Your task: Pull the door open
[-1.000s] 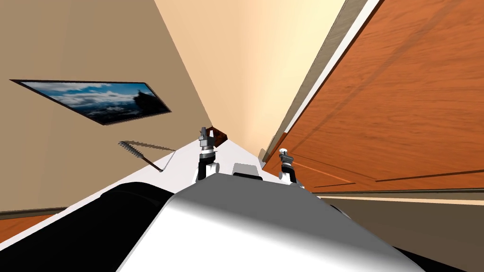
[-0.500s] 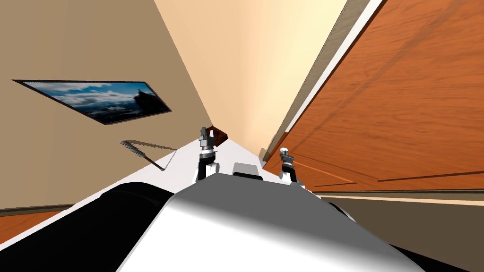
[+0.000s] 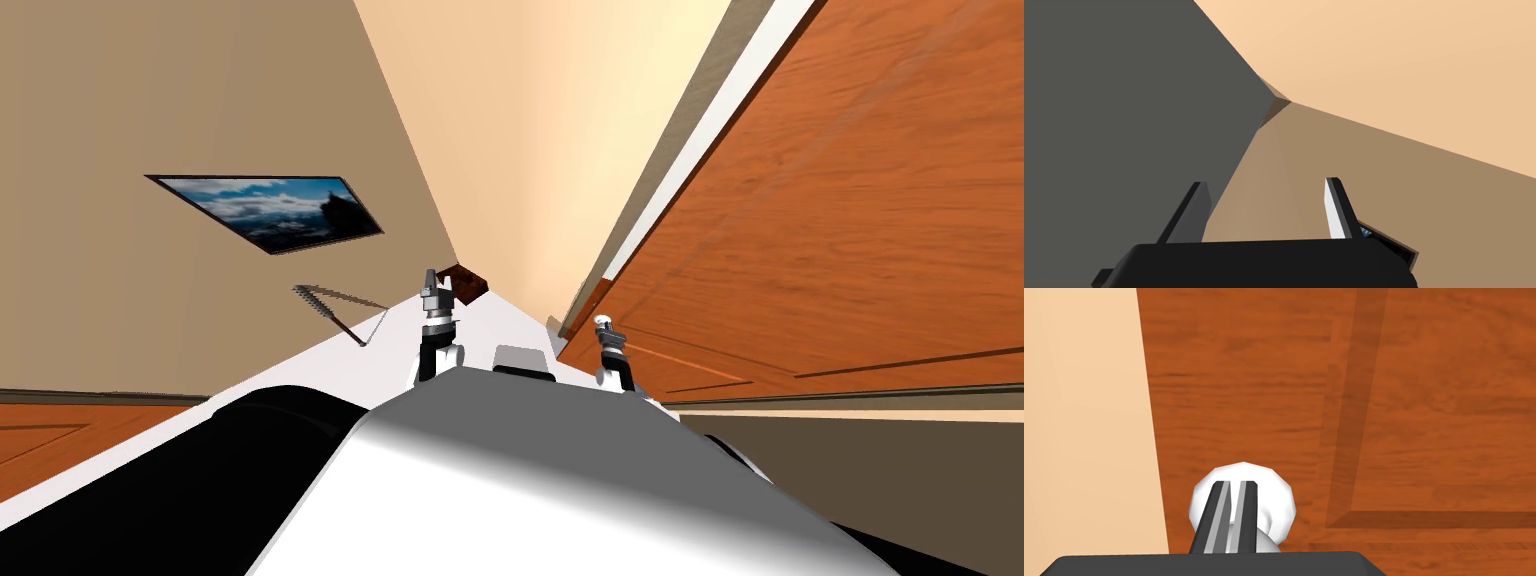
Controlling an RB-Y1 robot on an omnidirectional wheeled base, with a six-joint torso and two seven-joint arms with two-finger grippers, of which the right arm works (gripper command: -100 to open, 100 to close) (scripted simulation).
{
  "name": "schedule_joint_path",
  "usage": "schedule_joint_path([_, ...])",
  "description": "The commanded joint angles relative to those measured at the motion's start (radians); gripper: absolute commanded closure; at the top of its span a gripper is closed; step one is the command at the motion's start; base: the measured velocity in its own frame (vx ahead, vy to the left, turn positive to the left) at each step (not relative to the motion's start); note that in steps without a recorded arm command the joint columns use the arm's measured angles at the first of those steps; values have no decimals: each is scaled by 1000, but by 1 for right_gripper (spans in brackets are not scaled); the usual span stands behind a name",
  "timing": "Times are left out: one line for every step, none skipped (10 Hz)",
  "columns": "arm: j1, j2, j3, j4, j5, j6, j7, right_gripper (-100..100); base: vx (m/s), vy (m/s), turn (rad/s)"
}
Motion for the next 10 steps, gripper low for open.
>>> schedule_joint_path([28, -10, 28, -8, 8, 17, -28, 100, -154, -16, 125])
schedule_joint_path([33, -15, 34, -7, 11, 15, -37, 100, -154, -29, 139])
schedule_joint_path([40, -26, 45, -7, 14, 12, -55, 100, -145, -35, 111])
schedule_joint_path([47, -35, 54, -6, 18, 10, -69, 100, -161, -32, 109])
schedule_joint_path([47, -35, 54, -6, 18, 10, -69, 100, -118, -30, 42])
schedule_joint_path([54, -44, 63, -6, 21, 7, -85, 100, -141, -36, 69])
schedule_joint_path([54, -44, 63, -6, 21, 7, -85, 100, -132, -22, 42])
schedule_joint_path([43, -49, 52, -21, 18, -11, -79, 100, -58, -1, -5])
schedule_joint_path([52, -52, 56, -31, 20, -7, -81, -100, -154, 27, -44])
schedule_joint_path([55, -52, 58, -31, 20, -6, -82, -100, -191, 58, -44])
